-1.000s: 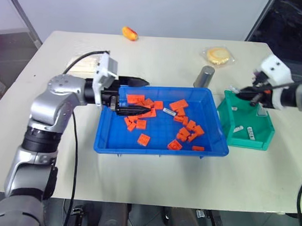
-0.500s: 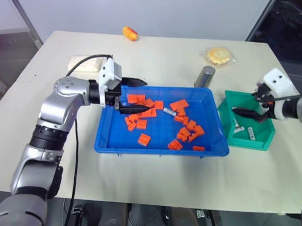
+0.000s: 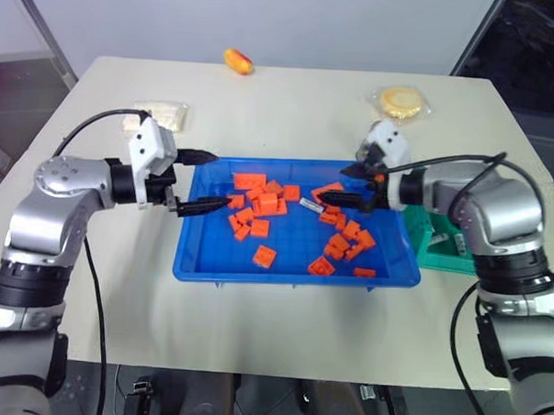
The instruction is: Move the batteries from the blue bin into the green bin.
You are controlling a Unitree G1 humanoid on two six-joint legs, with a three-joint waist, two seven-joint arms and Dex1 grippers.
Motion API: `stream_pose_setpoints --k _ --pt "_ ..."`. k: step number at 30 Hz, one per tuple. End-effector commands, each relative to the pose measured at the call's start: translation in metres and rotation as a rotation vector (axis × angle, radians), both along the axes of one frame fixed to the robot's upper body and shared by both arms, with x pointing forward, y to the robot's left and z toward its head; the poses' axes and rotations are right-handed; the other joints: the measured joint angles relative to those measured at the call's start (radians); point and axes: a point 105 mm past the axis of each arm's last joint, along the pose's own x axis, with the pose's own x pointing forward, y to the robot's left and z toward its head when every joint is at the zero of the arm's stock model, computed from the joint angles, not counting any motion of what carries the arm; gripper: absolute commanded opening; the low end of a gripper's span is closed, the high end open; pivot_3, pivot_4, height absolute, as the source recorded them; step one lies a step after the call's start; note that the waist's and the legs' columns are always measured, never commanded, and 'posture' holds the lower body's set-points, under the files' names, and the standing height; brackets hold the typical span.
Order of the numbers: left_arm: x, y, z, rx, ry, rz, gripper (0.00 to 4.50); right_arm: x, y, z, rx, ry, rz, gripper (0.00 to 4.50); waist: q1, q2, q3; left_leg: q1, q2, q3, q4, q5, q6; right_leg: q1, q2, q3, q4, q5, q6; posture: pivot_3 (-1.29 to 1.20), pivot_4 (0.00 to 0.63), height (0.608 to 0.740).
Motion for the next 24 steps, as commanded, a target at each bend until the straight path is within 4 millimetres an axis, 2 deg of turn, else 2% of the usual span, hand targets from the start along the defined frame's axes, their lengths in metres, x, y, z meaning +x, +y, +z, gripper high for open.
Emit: stream_pose_setpoints --k 1,9,18,24 --pt "-0.008 -0.001 0.016 -0.039 -0.06 0.025 4.5 0.001 0.011 -0.003 0.012 -0.002 0.029 4.46 0.004 0.0 0.0 0.0 0.0 0.0 0.0 0.0 0.0 0.0 0.0 0.0 0.0 0.0 0.0 0.0 0.15 0.74" --pt "-0.015 0.003 0.011 -0.073 -0.047 0.086 4.5 0.004 0.019 -0.022 -0.009 0.043 0.08 4.46 0.008 0.0 0.0 0.001 0.0 0.0 0.0 0.0 0.0 -0.001 0.001 0.0 0.001 0.0 0.0 0.0 0.15 0.74" --pt "-0.016 -0.002 0.012 -0.11 -0.047 0.103 4.5 0.018 0.024 -0.035 -0.059 0.03 0.091 4.46 0.007 0.0 0.0 0.001 0.0 0.0 0.0 0.0 0.0 -0.001 0.001 0.0 0.001 0.0 0.0 0.0 0.15 0.74" --pt "-0.017 0.001 0.012 -0.103 -0.044 0.108 4.5 0.026 0.024 -0.053 -0.112 0.057 0.093 4.46 0.007 0.0 0.0 0.001 0.001 0.0 0.0 0.0 0.0 0.0 0.001 0.0 0.001 0.0 0.0 0.0 0.15 0.74"
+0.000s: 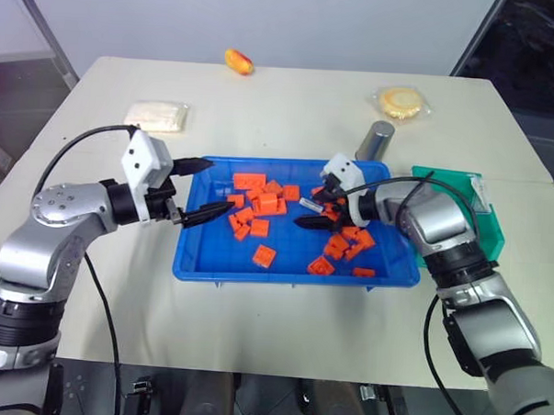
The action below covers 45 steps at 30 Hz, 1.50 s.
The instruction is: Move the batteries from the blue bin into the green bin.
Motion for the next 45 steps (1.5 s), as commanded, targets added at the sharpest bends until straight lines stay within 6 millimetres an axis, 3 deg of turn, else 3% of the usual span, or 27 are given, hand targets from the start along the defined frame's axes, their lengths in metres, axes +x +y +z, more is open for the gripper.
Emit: stream_pose_setpoints --k 1,3,6,13,14,21,26,28,31,33,36,41,45 --pt "-0.005 0.002 0.012 -0.001 -0.047 -0.001 4.5 0.003 0.002 -0.001 -0.031 -0.013 0.023 4.46 0.001 0.0 0.0 0.0 0.0 0.0 0.0 0.0 0.0 0.0 0.0 0.0 0.0 0.0 0.0 0.0 0.15 0.74" --pt "-0.006 0.003 0.012 -0.001 -0.047 -0.002 4.5 0.003 0.003 -0.002 -0.035 -0.01 0.027 4.46 0.001 0.0 0.0 0.0 0.0 0.0 0.0 0.0 0.0 0.0 0.0 0.0 0.0 0.0 0.0 0.0 0.15 0.74" --pt "-0.006 0.002 0.012 -0.002 -0.048 -0.001 4.5 0.001 0.004 -0.005 -0.062 -0.016 0.054 3.71 0.001 0.0 0.0 0.0 0.0 0.0 0.0 0.0 0.0 0.0 0.0 0.0 0.0 0.0 0.0 0.0 0.15 0.74" --pt "-0.007 0.001 0.012 -0.006 -0.051 -0.001 4.5 0.0 0.003 -0.008 -0.113 -0.044 0.083 0.24 0.001 0.0 0.0 0.0 0.0 0.0 0.0 0.0 0.0 0.0 0.0 0.0 0.0 0.0 0.0 0.0 0.15 0.74" --pt "-0.007 0.001 0.013 -0.007 -0.052 -0.002 4.5 0.0 0.003 -0.007 -0.118 -0.053 0.084 0.05 0.001 0.0 0.0 0.0 0.0 0.0 0.0 0.0 0.0 0.0 0.0 0.0 0.0 0.0 0.0 0.0 0.15 0.74" --pt "-0.007 -0.001 0.013 -0.008 -0.05 -0.016 4.5 0.005 0.005 0.014 -0.108 -0.124 0.077 0.05 0.001 0.0 0.0 0.001 0.0 0.0 0.0 0.0 0.0 0.0 0.0 0.0 0.0 0.0 0.0 0.0 0.15 0.74" --pt "-0.01 -0.011 0.015 0.048 -0.042 -0.131 4.5 0.015 -0.007 0.072 0.056 -0.19 -0.044 0.05 0.002 0.0 0.0 0.0 0.0 0.0 0.0 0.0 0.0 0.0 0.0 0.0 0.0 0.0 0.0 0.0 0.15 0.74" --pt "-0.007 -0.015 0.02 0.043 -0.047 -0.17 4.5 0.015 -0.019 0.091 0.079 -0.224 -0.082 0.05 0.008 0.0 0.0 0.0 0.0 0.0 -0.001 0.0 0.0 0.0 0.0 0.0 0.0 0.0 0.0 0.0 0.15 0.74" --pt "0.003 -0.03 0.03 0.026 -0.072 -0.261 4.5 0.011 -0.062 0.127 0.057 -0.31 -0.197 0.05 0.013 0.0 0.0 0.0 -0.001 0.0 0.0 0.0 0.0 0.0 0.0 0.0 0.0 0.0 0.0 0.0 0.15 0.74" --pt "0.01 -0.04 0.038 -0.013 -0.08 -0.307 4.5 0.005 -0.085 0.138 0.019 -0.342 -0.254 0.05 0.022 0.0 0.0 -0.001 -0.002 -0.001 -0.001 0.0 -0.001 0.001 -0.001 -0.001 -0.002 0.0 0.0 0.0 0.15 0.74" --pt "0.018 -0.052 0.038 -0.036 -0.081 -0.353 4.5 -0.008 -0.111 0.142 0.035 -0.318 -0.33 0.05 0.014 0.0 0.0 -0.002 -0.002 0.0 -0.001 0.0 0.0 0.001 -0.001 -0.001 -0.004 0.0 0.0 0.0 0.15 0.74" --pt "0.032 -0.069 0.03 -0.035 -0.079 -0.394 4.5 -0.032 -0.158 0.122 -0.045 -0.262 -0.469 0.05 0.0 0.0 0.0 -0.001 -0.001 0.0 -0.001 0.0 0.0 0.001 0.0 0.0 -0.004 0.0 0.0 0.0 0.15 0.74" --pt "0.039 -0.073 0.02 -0.034 -0.064 -0.395 4.5 -0.051 -0.173 0.106 -0.072 -0.207 -0.496 0.05 -0.002 0.001 0.0 -0.001 0.0 0.001 -0.001 0.0 0.0 0.0 0.001 0.001 -0.003 0.0 0.0 0.0 0.15 0.74"
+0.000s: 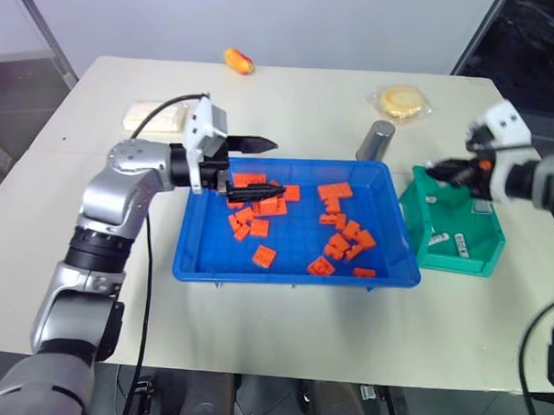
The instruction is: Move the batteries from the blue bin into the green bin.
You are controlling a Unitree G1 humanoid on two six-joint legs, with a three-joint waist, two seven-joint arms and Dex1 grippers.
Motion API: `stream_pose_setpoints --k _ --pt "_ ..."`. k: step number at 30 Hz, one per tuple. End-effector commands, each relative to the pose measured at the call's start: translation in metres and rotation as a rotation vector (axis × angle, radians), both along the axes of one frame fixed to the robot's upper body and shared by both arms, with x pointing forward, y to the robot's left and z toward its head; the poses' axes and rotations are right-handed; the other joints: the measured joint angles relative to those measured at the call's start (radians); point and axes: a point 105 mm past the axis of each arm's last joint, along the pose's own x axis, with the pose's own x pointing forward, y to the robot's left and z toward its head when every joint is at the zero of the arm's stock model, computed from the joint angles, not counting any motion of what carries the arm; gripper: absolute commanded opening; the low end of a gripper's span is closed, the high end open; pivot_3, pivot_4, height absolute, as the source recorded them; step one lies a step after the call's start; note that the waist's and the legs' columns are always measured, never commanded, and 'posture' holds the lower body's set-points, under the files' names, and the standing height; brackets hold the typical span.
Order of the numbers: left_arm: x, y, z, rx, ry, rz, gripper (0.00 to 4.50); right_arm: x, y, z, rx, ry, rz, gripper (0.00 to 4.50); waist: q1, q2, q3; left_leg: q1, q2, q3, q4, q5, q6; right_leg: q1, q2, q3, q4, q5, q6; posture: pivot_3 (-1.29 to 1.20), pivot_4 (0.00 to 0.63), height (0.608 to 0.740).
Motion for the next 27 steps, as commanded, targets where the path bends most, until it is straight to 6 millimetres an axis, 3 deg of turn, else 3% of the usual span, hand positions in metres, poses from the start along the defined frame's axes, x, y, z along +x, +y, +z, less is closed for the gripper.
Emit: stream_pose_setpoints --k 1,4,13,16,19,22,27 --pt "0.002 -0.002 0.003 0.002 -0.041 -0.008 4.5 -0.014 -0.005 0.014 -0.02 -0.052 -0.002 0.05 -0.002 0.0 0.0 0.0 0.0 0.0 0.0 0.0 0.0 0.0 0.0 0.0 0.0 0.0 0.0 0.0 0.15 0.74" --pt "0.004 -0.001 -0.001 -0.003 -0.034 0.005 4.5 -0.016 -0.013 0.001 -0.047 -0.029 -0.027 0.05 0.001 0.0 0.0 0.0 0.0 0.0 0.001 0.0 0.0 0.0 0.0 0.0 0.001 0.0 0.0 0.0 0.15 0.74" --pt "0.004 0.009 0.002 -0.008 -0.05 0.05 4.5 -0.008 -0.01 -0.001 -0.03 -0.048 -0.037 4.42 0.006 0.0 0.0 0.0 0.0 -0.001 0.001 0.0 0.0 0.0 0.0 0.0 0.001 0.0 0.0 0.0 0.15 0.74" --pt "0.014 0.023 0.012 -0.033 -0.098 0.145 4.5 -0.003 -0.012 0.002 0.001 -0.072 -0.039 4.42 0.006 0.0 0.0 0.0 0.0 0.0 0.001 0.0 0.0 0.0 0.0 0.0 0.001 0.0 0.0 0.0 0.15 0.74" --pt "0.021 0.046 0.024 -0.068 -0.136 0.254 4.5 0.002 -0.027 0.013 0.025 -0.119 -0.09 4.42 0.005 0.0 0.0 0.0 0.0 -0.001 0.001 0.0 0.0 0.0 0.0 0.0 0.001 0.0 0.0 0.0 0.15 0.74" --pt "0.019 0.071 0.032 -0.087 -0.13 0.328 4.5 0.004 -0.048 0.027 0.05 -0.172 -0.148 4.42 0.005 0.0 0.0 0.0 0.0 0.0 0.001 0.0 0.0 0.0 0.0 0.0 0.001 0.0 0.0 0.0 0.15 0.74" --pt "0.006 0.124 0.021 -0.034 -0.122 0.5 4.5 -0.004 -0.095 0.035 0.022 -0.201 -0.25 4.42 0.004 0.0 0.0 0.001 0.0 0.0 -0.001 0.0 0.0 0.0 0.0 0.0 0.0 0.0 0.0 0.0 0.15 0.74"
